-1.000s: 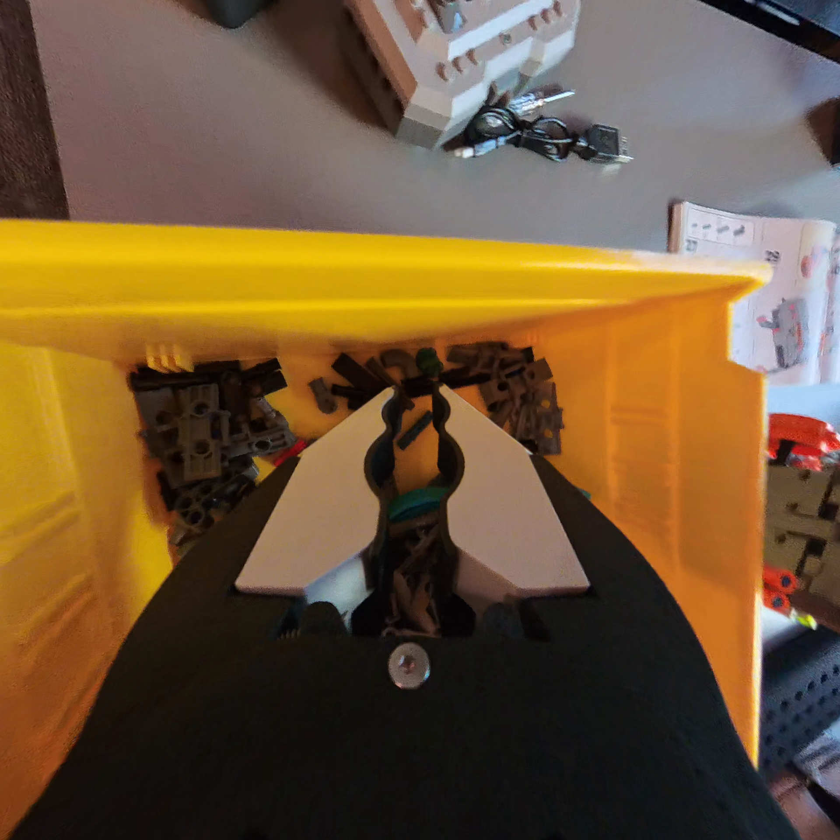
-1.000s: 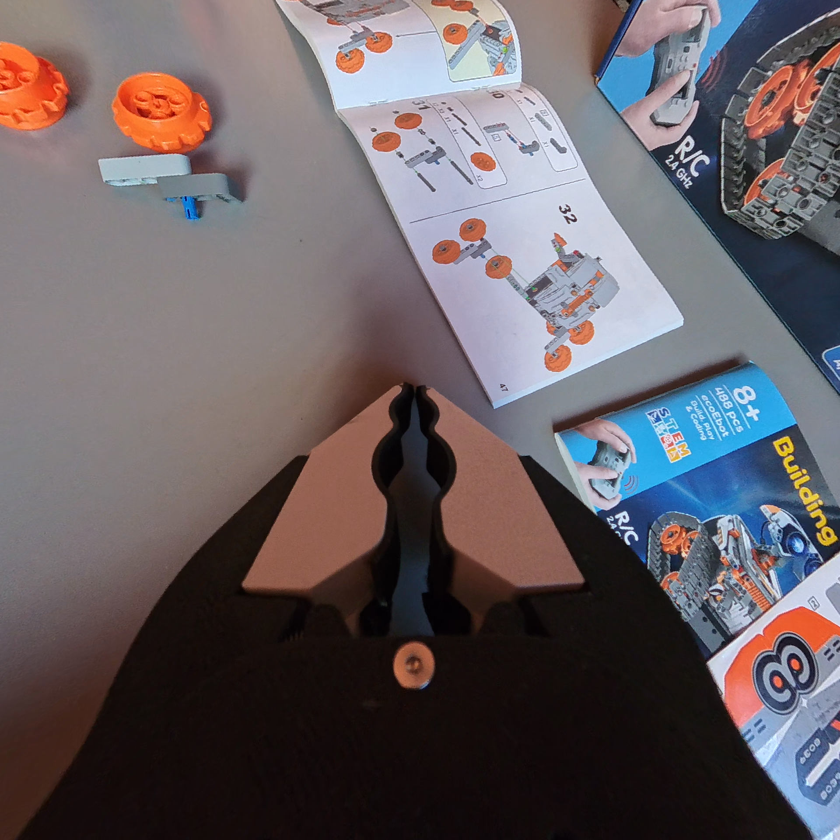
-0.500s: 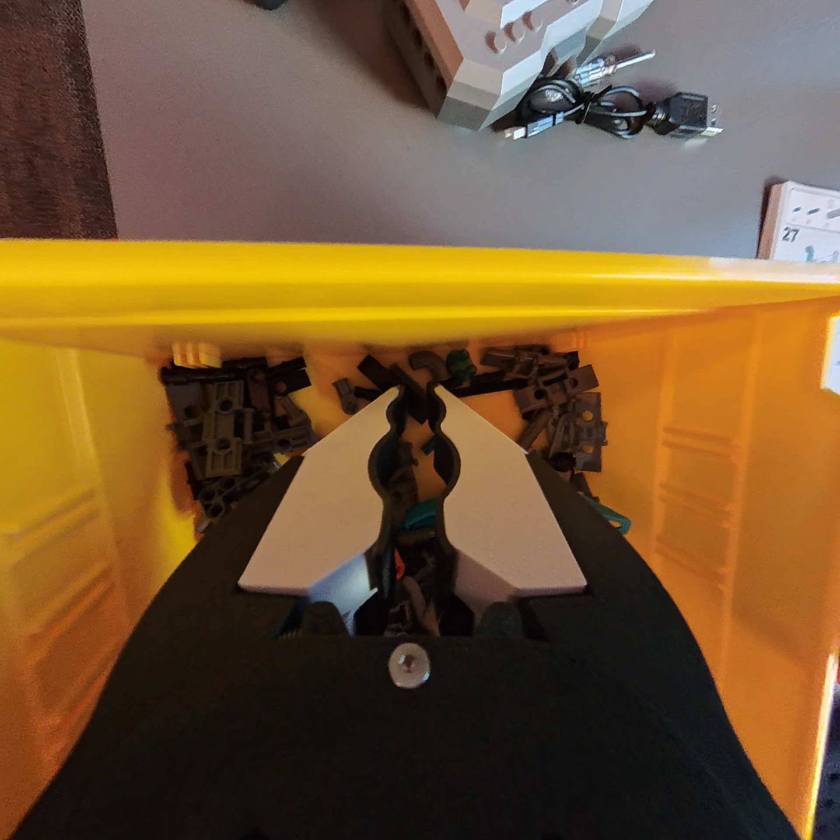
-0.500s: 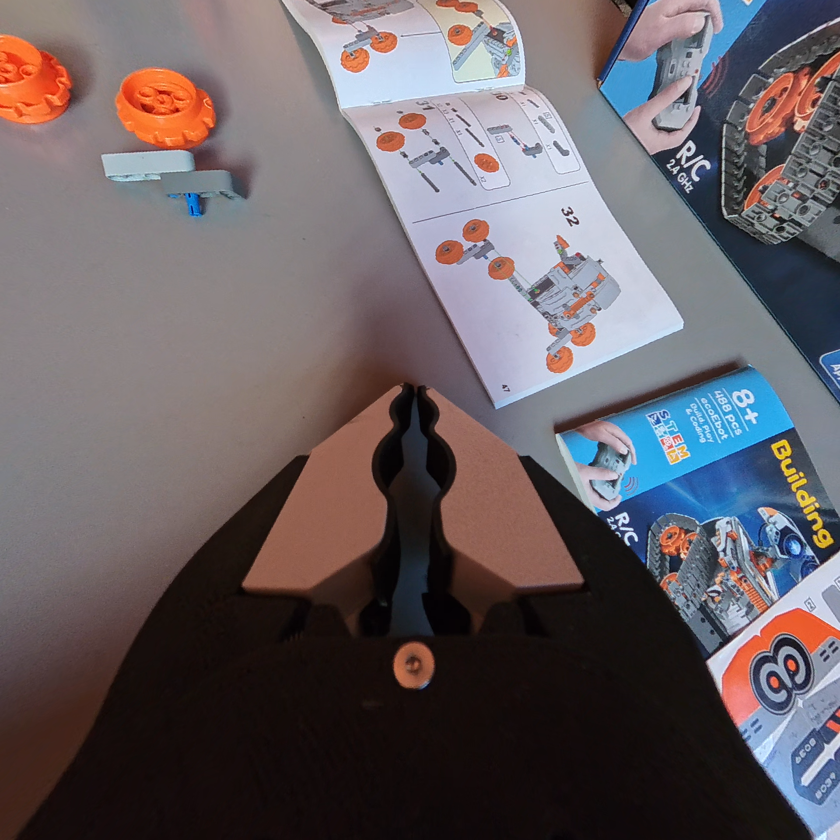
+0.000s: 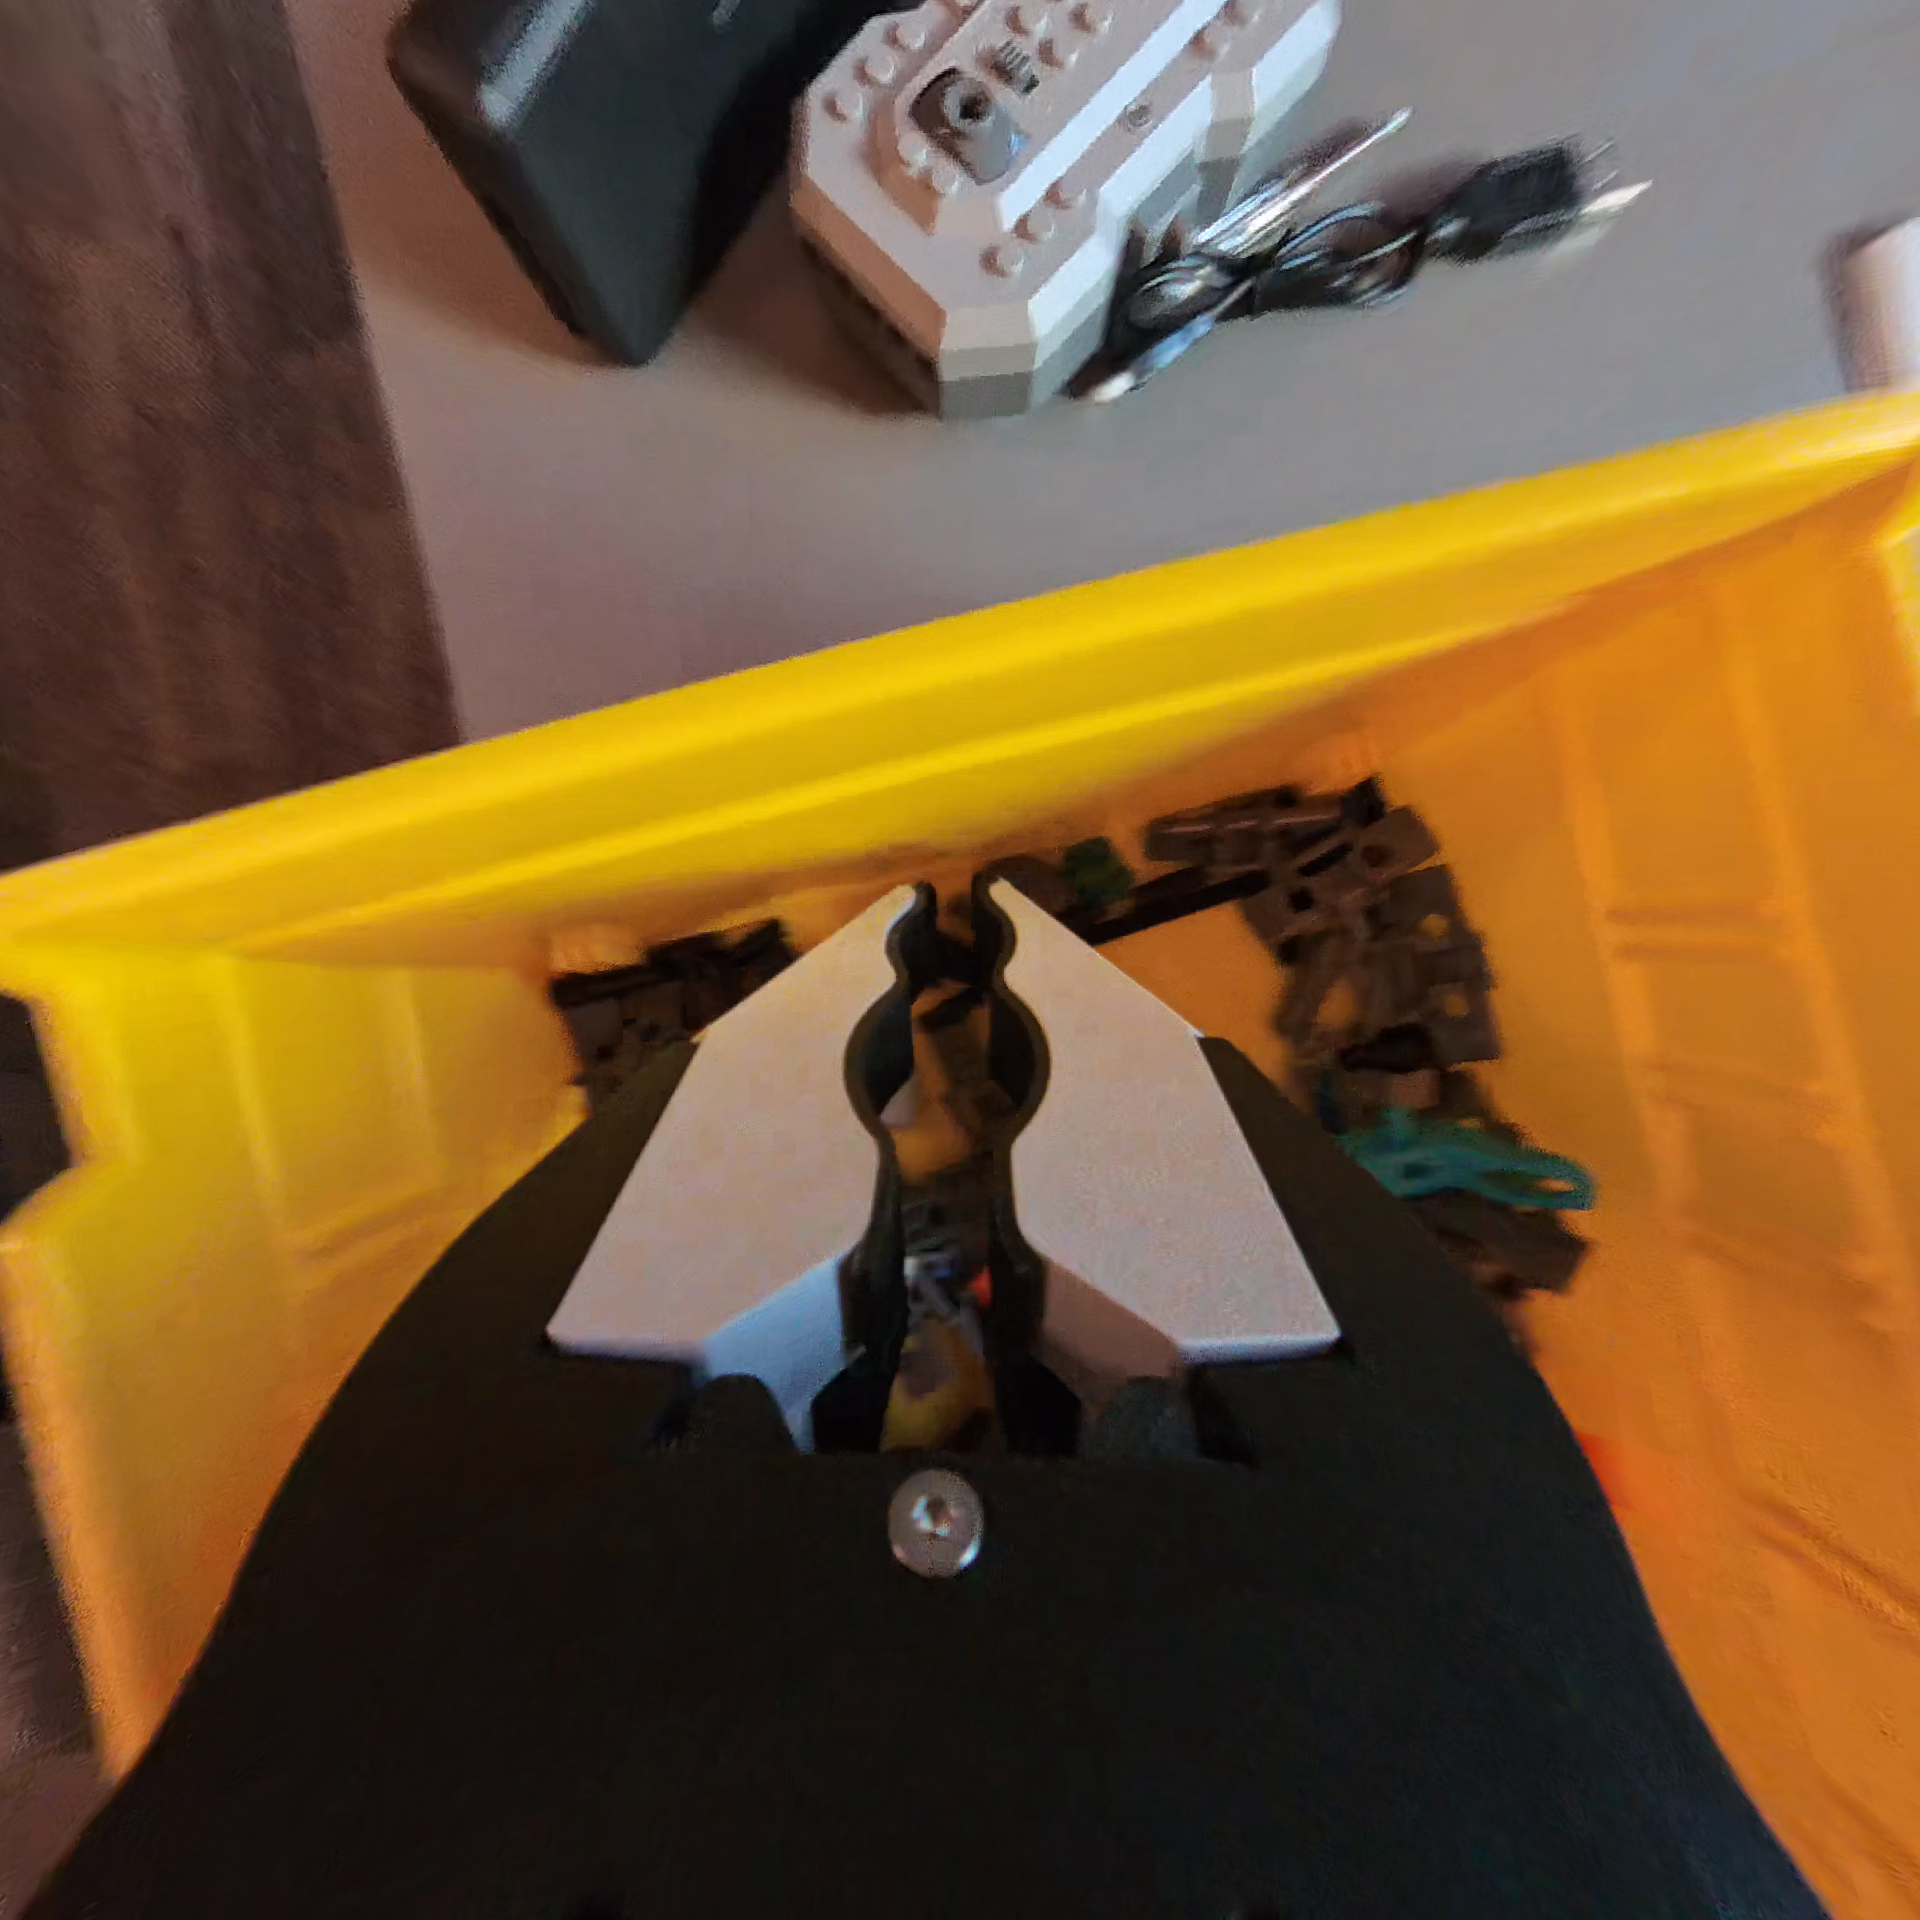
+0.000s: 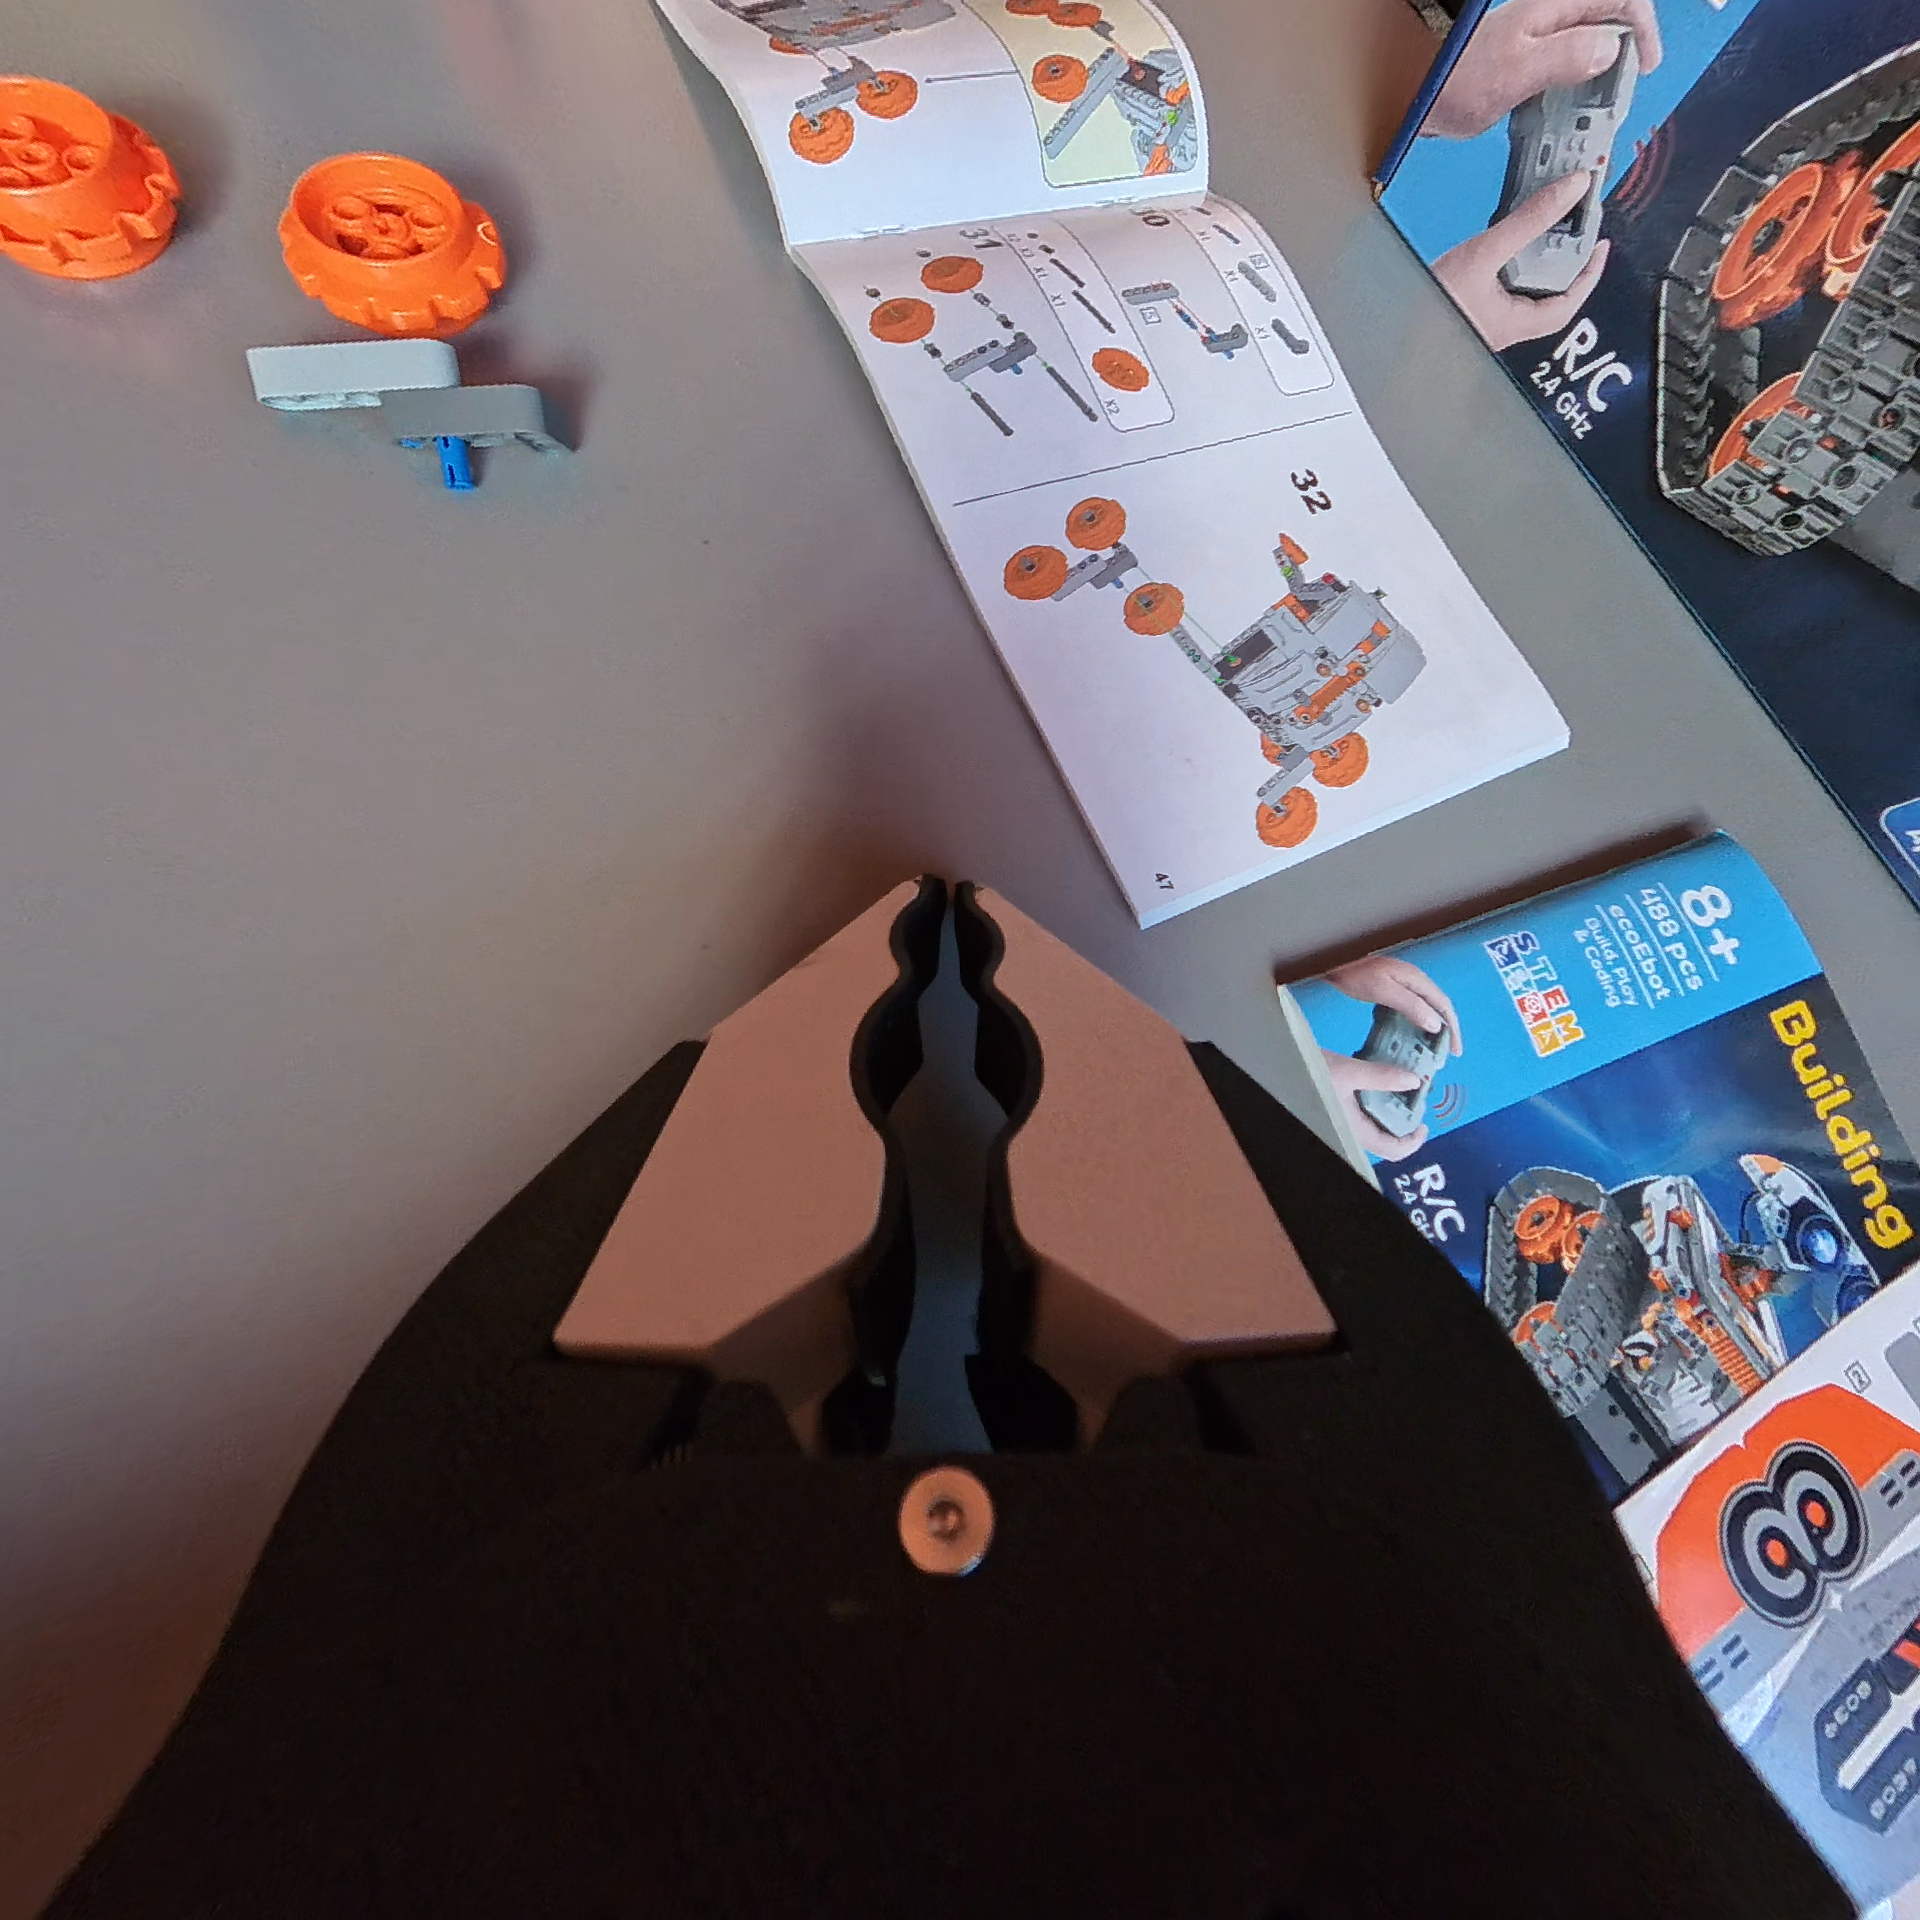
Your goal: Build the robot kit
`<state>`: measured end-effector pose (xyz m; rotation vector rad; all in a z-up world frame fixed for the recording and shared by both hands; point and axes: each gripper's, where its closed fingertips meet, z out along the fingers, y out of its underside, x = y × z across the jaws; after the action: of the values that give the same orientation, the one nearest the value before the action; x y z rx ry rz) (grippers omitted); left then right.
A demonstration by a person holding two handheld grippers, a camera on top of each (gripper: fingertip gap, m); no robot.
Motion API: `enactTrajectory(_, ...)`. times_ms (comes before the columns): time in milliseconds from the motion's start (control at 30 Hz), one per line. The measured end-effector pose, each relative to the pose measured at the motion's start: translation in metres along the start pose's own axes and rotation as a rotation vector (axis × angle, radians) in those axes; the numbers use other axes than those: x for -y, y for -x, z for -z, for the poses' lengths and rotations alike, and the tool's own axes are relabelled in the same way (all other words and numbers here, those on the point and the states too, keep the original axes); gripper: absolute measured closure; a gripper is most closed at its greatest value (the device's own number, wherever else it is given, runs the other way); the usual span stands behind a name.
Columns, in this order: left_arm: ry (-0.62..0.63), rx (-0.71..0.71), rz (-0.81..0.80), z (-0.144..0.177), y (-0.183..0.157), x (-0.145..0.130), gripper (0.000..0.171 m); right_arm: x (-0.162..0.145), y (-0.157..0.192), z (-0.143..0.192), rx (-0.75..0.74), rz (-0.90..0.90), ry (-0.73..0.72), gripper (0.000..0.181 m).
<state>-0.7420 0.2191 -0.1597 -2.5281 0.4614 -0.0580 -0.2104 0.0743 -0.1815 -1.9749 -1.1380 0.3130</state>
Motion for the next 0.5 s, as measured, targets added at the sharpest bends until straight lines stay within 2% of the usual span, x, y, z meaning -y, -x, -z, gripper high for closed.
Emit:
enactTrajectory(33, 0.003, 0.026, -0.039, 0.000, 0.004, -0.003, 0.164, 0.000, 0.000, 0.000, 0.000, 0.000, 0.000, 0.179)
enactTrajectory(100, 0.017, -0.068, -0.086, -0.002, -0.009, -0.006, 0.152, 0.000, 0.000, 0.000, 0.003, -0.002, 0.000, 0.179)
enactTrajectory(200, 0.014, -0.125, -0.209, -0.004, -0.018, -0.007, 0.131, 0.000, 0.000, 0.000, 0.010, -0.012, -0.001, 0.179)
enactTrajectory(367, 0.050, -0.150, -0.410, -0.006, -0.018, -0.011, 0.133, 0.000, 0.000, 0.000, 0.003, -0.003, 0.000, 0.178)
enactTrajectory(433, 0.091, -0.143, -0.434, -0.008, -0.012, -0.015, 0.136, 0.000, 0.000, 0.000, 0.004, -0.007, 0.000, 0.178)
enactTrajectory(500, 0.110, -0.183, -0.426, -0.010, -0.016, -0.018, 0.132, 0.000, 0.000, 0.000, 0.005, -0.009, 0.000, 0.178)
